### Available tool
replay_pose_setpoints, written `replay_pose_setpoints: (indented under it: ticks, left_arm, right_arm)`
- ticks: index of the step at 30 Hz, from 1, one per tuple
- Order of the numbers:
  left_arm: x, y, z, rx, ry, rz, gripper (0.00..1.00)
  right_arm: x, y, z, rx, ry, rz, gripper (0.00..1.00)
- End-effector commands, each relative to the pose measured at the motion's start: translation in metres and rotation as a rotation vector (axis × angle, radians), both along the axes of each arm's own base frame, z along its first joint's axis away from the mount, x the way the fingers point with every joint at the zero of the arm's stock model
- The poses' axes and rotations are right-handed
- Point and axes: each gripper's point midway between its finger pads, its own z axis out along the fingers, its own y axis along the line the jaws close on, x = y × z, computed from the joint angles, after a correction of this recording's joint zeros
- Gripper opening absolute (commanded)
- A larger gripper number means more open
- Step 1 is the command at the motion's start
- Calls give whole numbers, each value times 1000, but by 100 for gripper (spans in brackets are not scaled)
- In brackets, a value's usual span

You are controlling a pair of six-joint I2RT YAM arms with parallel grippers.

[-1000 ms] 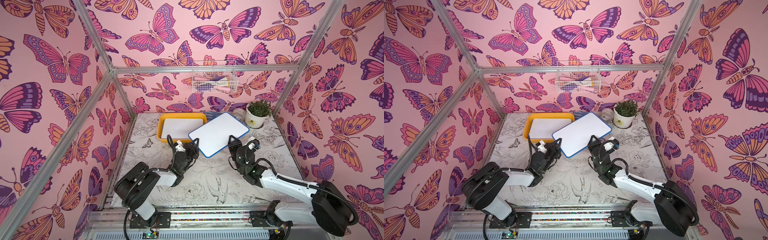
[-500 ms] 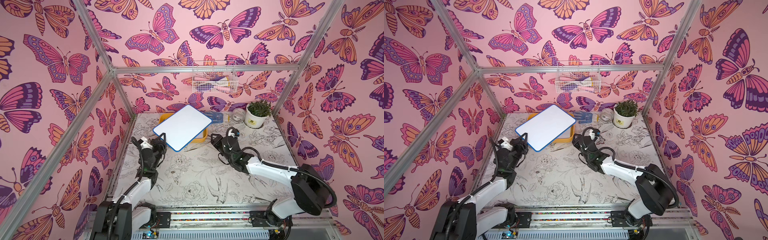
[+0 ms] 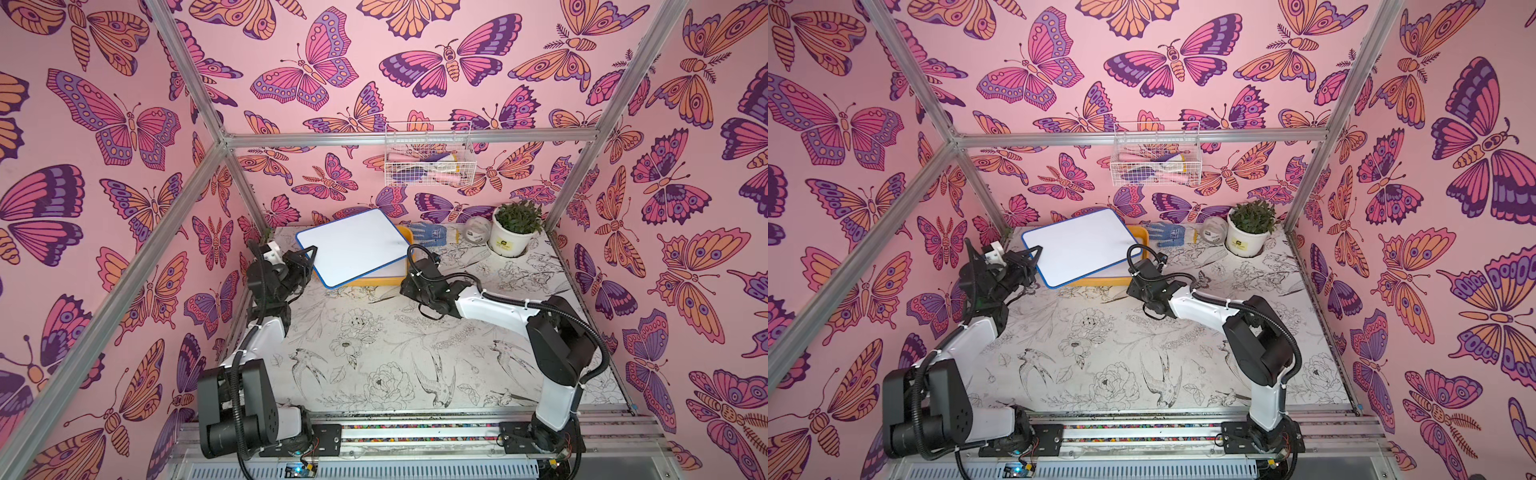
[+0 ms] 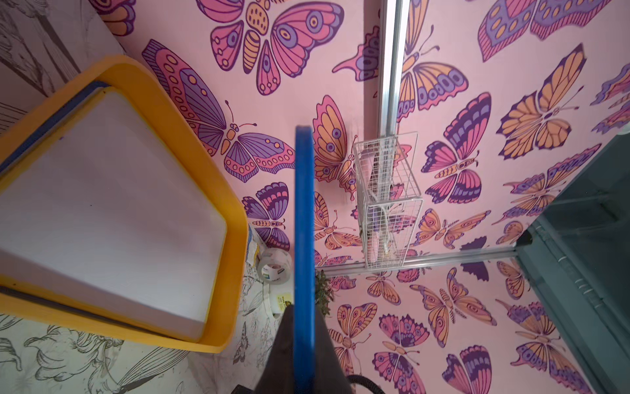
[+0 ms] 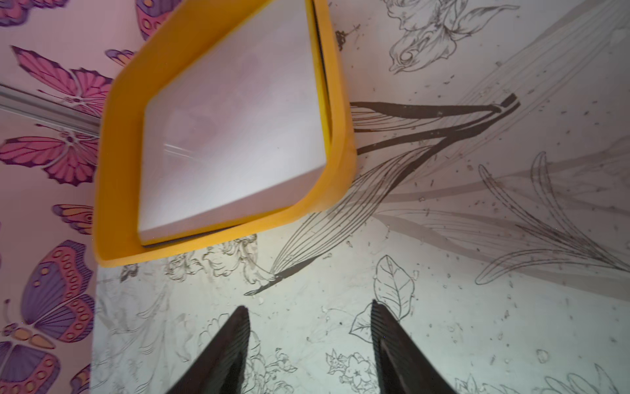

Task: Put the whiteboard into the storage box
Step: Adjust the storage box at the center of the board.

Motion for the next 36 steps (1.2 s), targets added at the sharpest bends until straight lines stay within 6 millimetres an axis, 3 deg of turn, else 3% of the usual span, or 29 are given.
replay_pose_setpoints:
  ticks: [1, 7, 18, 28, 36]
  left_arm:
    - [-5, -13, 24, 139, -80, -117, 0]
    - [3, -11, 20, 253, -53, -152, 0]
    - [30, 5, 20, 287, -58, -184, 0]
    - [44, 12, 15, 297, -28, -172, 0]
    - [52, 13, 2, 301, 1, -190, 0]
  right_arm:
    - [8, -11, 1, -58, 21, -53, 59]
    - [29, -15, -6, -84, 19, -84, 58]
    - [74, -18, -13, -230, -6, -18, 55]
    - [105, -11, -29, -323, 4, 102, 40]
    - [109, -7, -35, -396, -16, 234, 20]
